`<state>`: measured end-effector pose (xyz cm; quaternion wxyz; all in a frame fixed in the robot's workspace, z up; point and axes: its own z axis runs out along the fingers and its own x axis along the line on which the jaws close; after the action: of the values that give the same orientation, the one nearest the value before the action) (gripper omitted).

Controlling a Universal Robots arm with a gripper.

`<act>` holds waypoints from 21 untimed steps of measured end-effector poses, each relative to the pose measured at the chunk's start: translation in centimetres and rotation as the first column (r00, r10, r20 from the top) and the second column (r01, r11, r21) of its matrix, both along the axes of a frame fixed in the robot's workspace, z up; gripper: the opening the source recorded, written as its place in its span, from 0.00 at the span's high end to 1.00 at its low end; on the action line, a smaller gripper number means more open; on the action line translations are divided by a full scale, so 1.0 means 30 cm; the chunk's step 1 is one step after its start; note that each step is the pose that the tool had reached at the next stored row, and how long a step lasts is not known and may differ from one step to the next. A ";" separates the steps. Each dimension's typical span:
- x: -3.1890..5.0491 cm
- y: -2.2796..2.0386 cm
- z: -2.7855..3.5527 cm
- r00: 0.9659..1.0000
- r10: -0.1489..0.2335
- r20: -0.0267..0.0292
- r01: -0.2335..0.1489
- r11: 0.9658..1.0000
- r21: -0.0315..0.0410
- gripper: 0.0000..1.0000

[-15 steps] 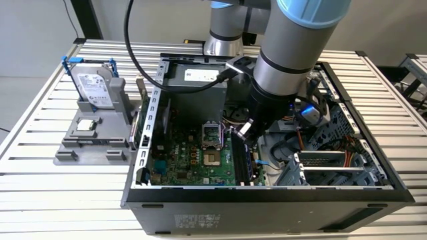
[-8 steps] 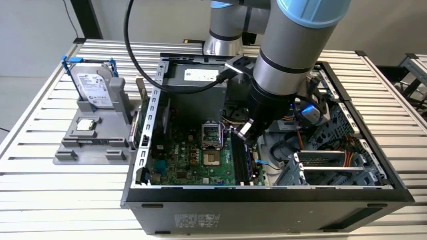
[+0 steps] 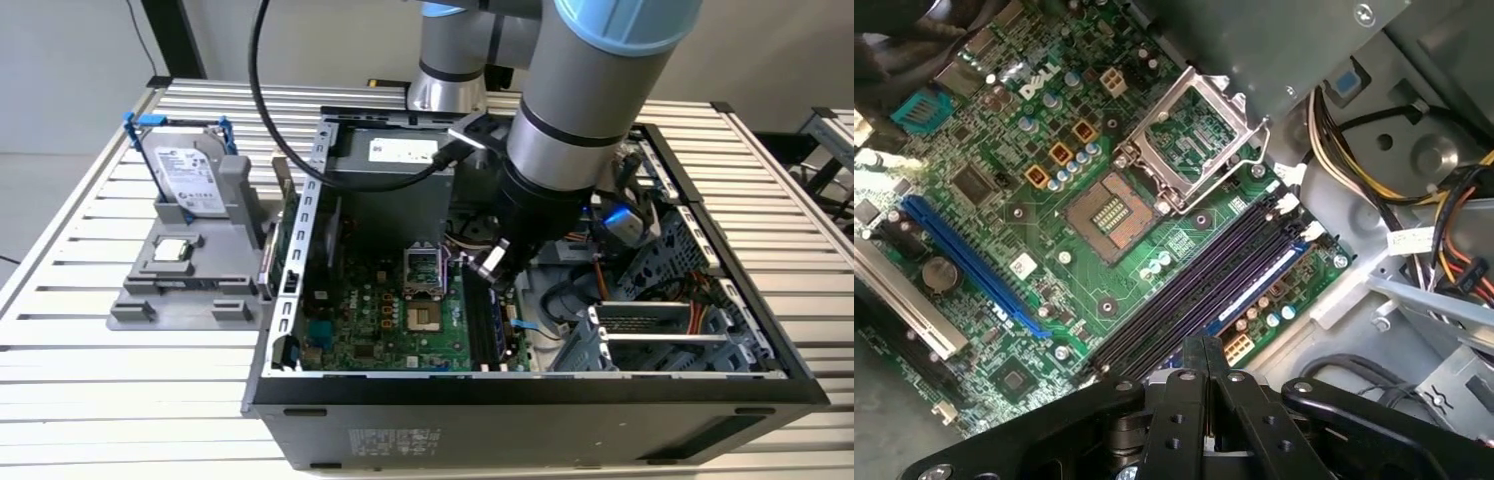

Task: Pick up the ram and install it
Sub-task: 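Press down the ram until it locks into place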

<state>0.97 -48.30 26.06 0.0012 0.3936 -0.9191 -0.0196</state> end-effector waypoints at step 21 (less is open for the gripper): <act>0.000 0.006 0.000 0.965 0.264 -0.006 -0.263 0.964 0.025 1.00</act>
<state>0.97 -48.10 26.05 0.0034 0.5122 -0.8583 -0.0320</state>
